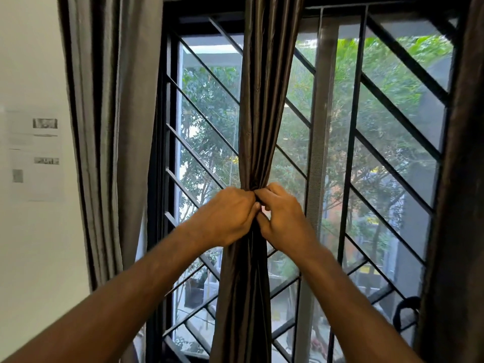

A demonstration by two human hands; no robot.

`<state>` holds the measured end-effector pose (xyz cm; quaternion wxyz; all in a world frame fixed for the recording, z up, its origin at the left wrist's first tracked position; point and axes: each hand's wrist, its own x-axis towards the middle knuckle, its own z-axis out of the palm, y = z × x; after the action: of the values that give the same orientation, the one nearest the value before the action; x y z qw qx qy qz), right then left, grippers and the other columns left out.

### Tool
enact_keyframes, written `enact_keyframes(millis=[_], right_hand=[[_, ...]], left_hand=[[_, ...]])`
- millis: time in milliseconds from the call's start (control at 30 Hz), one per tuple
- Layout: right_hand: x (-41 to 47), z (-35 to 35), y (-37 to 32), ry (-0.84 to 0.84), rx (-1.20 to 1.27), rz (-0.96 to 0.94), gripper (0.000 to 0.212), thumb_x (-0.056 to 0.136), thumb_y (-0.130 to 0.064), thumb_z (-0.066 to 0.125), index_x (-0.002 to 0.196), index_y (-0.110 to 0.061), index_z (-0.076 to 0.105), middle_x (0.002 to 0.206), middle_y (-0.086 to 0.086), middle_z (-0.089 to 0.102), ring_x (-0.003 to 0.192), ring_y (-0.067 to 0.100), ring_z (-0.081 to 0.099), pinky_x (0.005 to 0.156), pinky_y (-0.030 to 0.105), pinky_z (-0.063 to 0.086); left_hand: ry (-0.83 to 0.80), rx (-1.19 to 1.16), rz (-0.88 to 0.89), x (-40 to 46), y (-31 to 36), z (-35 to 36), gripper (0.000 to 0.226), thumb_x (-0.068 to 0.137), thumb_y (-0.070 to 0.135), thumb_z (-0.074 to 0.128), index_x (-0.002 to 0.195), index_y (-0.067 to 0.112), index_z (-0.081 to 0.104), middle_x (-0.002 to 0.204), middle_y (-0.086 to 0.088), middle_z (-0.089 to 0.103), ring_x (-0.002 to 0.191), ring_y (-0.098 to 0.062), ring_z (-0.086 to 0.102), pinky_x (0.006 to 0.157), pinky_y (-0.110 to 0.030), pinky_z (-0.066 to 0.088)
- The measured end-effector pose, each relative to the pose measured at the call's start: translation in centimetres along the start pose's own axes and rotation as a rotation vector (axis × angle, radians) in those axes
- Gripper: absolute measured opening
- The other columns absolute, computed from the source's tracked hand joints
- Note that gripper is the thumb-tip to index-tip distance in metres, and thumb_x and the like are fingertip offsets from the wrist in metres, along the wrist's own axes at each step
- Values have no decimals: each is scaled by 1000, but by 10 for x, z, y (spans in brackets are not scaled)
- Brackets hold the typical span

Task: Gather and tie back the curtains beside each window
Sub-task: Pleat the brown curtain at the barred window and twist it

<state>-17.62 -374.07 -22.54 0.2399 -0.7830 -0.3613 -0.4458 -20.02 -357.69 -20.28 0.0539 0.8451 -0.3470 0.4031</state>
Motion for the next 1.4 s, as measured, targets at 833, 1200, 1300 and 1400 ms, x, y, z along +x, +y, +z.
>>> enact_keyframes(millis=[833, 1200, 1300, 1400], right_hand=[[25, -14, -12, -127, 357, 313, 17, 80, -9, 55, 78, -2, 70, 94, 9, 59, 89, 12, 60, 77, 35, 44], [-12, -17, -27, 106, 219, 311, 44, 77, -63, 75, 70, -22, 61, 59, -4, 65, 56, 8, 64, 54, 20, 46], [-4, -15, -37, 45, -104, 341, 55, 72, -73, 72, 68, -23, 51, 59, -6, 58, 57, 8, 55, 51, 27, 35], [0, -16, -40, 31, -253, 322, 40, 87, -57, 68, 78, -19, 56, 74, 3, 64, 70, 24, 61, 56, 31, 32]], left_hand=[[85, -253, -45, -6, -9, -15, 21, 102, 30, 49, 99, 9, 48, 69, 10, 47, 61, -15, 44, 56, -29, 31], [-15, -478, -308, 8, -17, -24, 43, 100, 20, 60, 60, 14, 49, 51, 7, 36, 48, -6, 33, 52, -27, 26], [-31, -556, -373, 13, -13, -26, 46, 98, 18, 65, 56, 7, 50, 49, 6, 33, 47, -8, 31, 52, -28, 26], [-5, -683, -419, 13, -10, -25, 37, 95, 15, 69, 69, -10, 61, 55, -5, 45, 46, -8, 35, 51, -24, 30]])
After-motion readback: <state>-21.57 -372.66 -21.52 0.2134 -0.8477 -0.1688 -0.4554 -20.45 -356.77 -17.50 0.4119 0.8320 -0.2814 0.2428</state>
